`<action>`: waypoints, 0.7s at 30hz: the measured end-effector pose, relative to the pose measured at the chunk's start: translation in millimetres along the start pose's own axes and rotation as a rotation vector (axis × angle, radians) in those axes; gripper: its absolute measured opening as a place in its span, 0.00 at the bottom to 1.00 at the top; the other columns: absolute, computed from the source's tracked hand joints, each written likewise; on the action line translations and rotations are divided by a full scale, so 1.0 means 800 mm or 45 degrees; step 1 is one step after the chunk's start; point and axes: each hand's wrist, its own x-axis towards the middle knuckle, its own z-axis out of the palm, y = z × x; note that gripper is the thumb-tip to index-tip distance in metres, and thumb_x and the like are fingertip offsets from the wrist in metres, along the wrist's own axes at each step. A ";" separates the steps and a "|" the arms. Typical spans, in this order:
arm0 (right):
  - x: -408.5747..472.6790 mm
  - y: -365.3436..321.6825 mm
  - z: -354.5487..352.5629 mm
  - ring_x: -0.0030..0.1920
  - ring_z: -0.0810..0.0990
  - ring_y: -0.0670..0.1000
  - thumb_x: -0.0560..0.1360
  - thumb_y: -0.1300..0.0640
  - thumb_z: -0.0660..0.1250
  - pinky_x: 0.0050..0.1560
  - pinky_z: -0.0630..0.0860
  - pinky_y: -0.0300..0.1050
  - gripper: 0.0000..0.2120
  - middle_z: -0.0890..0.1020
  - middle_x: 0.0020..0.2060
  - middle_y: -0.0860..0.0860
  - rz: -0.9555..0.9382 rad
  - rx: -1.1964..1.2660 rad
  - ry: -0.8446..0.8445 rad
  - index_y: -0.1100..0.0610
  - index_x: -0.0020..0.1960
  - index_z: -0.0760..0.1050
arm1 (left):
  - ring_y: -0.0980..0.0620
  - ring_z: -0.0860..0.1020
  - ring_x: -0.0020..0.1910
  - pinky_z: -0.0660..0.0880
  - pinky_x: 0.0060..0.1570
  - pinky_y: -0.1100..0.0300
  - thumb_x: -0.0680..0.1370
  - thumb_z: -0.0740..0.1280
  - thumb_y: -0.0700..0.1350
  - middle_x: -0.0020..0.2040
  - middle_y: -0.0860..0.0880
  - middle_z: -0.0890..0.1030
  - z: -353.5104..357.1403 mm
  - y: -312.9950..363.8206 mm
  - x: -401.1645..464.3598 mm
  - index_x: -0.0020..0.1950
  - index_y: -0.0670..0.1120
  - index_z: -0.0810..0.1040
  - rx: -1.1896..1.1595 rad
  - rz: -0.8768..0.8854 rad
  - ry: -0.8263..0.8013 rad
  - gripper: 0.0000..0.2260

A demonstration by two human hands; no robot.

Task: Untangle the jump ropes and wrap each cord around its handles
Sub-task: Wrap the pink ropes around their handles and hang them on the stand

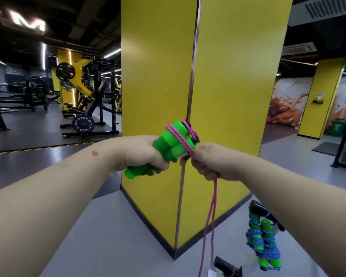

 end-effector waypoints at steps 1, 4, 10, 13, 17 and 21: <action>-0.001 0.001 0.010 0.28 0.62 0.48 0.83 0.45 0.58 0.28 0.58 0.42 0.17 0.66 0.30 0.49 0.017 -0.153 0.011 0.55 0.47 0.78 | 0.49 0.79 0.37 0.76 0.36 0.55 0.74 0.72 0.37 0.42 0.44 0.80 -0.004 -0.004 0.003 0.55 0.42 0.77 -0.040 -0.058 0.086 0.11; -0.013 -0.016 0.033 0.34 0.72 0.49 0.83 0.45 0.58 0.33 0.67 0.43 0.15 0.75 0.35 0.48 -0.105 -1.044 0.046 0.52 0.51 0.80 | 0.46 0.79 0.34 0.75 0.34 0.58 0.76 0.68 0.35 0.41 0.44 0.80 -0.001 -0.015 0.016 0.54 0.44 0.74 0.252 -0.331 0.255 0.09; -0.017 -0.055 0.005 0.32 0.73 0.45 0.71 0.43 0.76 0.32 0.70 0.43 0.12 0.79 0.32 0.46 -0.417 -1.001 0.194 0.51 0.44 0.83 | 0.51 0.79 0.39 0.73 0.37 0.58 0.76 0.70 0.42 0.45 0.49 0.83 0.038 -0.004 0.007 0.49 0.55 0.74 1.096 -0.343 -0.164 0.09; -0.001 -0.036 -0.005 0.26 0.66 0.48 0.73 0.47 0.76 0.27 0.62 0.41 0.13 0.73 0.28 0.51 -0.280 -0.453 0.158 0.57 0.43 0.83 | 0.51 0.81 0.44 0.78 0.44 0.54 0.74 0.75 0.47 0.48 0.51 0.83 0.024 0.008 -0.009 0.52 0.56 0.75 0.953 -0.145 -0.133 0.11; 0.013 0.007 0.008 0.27 0.61 0.48 0.82 0.57 0.62 0.29 0.57 0.43 0.12 0.67 0.30 0.53 -0.070 -0.028 0.062 0.59 0.42 0.75 | 0.48 0.82 0.40 0.81 0.39 0.53 0.75 0.76 0.40 0.44 0.46 0.82 0.000 0.009 -0.015 0.55 0.48 0.77 0.156 0.018 -0.060 0.13; 0.001 0.014 0.026 0.29 0.63 0.50 0.82 0.42 0.58 0.28 0.61 0.43 0.19 0.67 0.31 0.49 -0.004 -0.282 0.051 0.55 0.48 0.78 | 0.42 0.86 0.40 0.83 0.38 0.47 0.73 0.78 0.38 0.47 0.39 0.84 -0.004 0.000 0.000 0.59 0.47 0.72 -0.117 -0.048 0.277 0.20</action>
